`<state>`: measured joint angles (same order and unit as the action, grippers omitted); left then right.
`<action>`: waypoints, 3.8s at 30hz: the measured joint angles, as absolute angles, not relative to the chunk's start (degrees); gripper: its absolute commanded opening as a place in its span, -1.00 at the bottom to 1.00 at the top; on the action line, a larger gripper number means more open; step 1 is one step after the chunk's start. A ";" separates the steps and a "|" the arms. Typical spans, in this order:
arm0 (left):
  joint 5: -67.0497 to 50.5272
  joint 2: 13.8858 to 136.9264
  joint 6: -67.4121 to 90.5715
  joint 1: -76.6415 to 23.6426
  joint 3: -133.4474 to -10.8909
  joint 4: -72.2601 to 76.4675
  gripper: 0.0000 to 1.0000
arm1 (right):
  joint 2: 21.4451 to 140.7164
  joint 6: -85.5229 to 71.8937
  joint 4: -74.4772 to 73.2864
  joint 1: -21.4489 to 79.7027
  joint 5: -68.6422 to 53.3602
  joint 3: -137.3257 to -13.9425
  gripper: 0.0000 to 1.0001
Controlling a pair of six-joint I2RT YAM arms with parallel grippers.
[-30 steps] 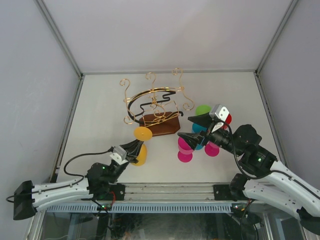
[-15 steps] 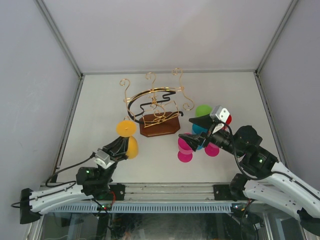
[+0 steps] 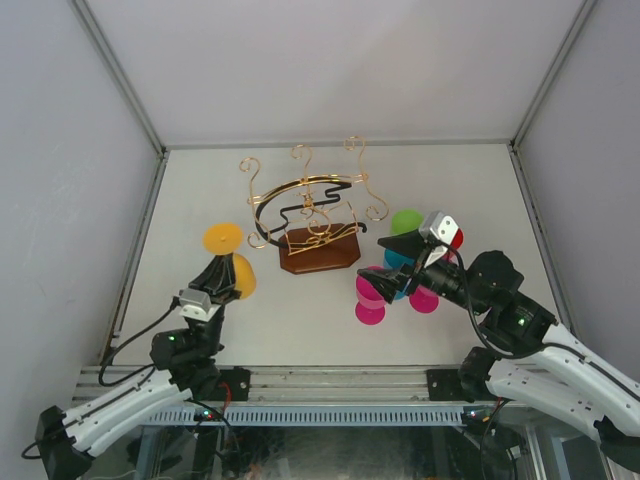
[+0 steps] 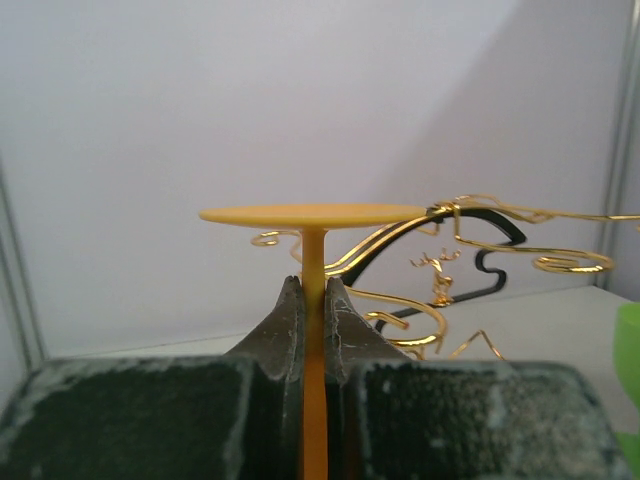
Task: Place the wine glass upside down on the wine glass rack
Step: Turn the wine glass upside down at the wine rack.
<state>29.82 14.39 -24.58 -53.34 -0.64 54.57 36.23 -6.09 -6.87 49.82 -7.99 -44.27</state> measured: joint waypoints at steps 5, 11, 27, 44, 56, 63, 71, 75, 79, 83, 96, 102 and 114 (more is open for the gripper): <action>26.28 15.09 -23.00 -46.87 -0.64 57.32 -1.00 | 36.82 -6.26 -7.57 49.56 -8.69 -44.27 0.51; 18.31 23.62 -18.70 -37.32 -0.64 62.61 -1.00 | 38.06 -6.28 -7.77 49.39 -9.67 -44.27 0.51; -9.10 41.82 -6.48 -14.98 -0.64 71.57 -1.00 | 38.33 -6.37 -9.39 49.08 -10.83 -44.29 0.51; -25.28 48.01 -3.11 -11.60 -0.64 73.82 -1.00 | 38.33 -6.42 -10.11 48.40 -11.09 -44.29 0.51; -30.72 50.54 -1.50 -11.38 -1.52 75.18 -1.00 | 38.33 -6.63 -10.11 48.34 -11.16 -44.29 0.51; -34.41 52.51 0.49 -11.38 -3.07 75.35 -0.99 | 38.33 -6.76 -10.13 48.34 -11.27 -44.29 0.50; -37.19 52.49 1.15 -12.53 -3.18 75.40 -1.00 | 38.37 -6.87 -10.11 48.34 -11.29 -44.29 0.50; -37.89 52.10 1.58 -12.97 -3.18 75.42 -0.99 | 38.37 -6.90 -10.11 48.34 -11.29 -44.29 0.50; -38.61 51.75 2.20 -13.52 -3.18 75.42 -0.99 | 38.44 -6.90 -10.11 48.34 -11.29 -44.29 0.50; -39.83 51.59 3.11 -13.85 -3.16 75.42 -0.99 | 38.61 -6.96 -10.11 48.31 -11.33 -44.29 0.51; -42.50 51.59 4.60 -16.25 -3.01 75.59 -0.95 | 38.85 -7.40 -10.09 48.14 -11.35 -44.29 0.51; -42.41 50.02 5.13 -17.39 -2.20 75.53 -0.81 | 39.22 -7.51 -10.07 48.12 -11.64 -44.29 0.51; -42.44 49.06 5.52 -18.15 -1.63 75.53 -0.67 | 39.48 -7.62 -10.07 48.12 -11.79 -44.29 0.51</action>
<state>-42.44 49.06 5.52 -18.15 -1.63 75.53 39.48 -7.62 -10.07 48.12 -11.79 -44.29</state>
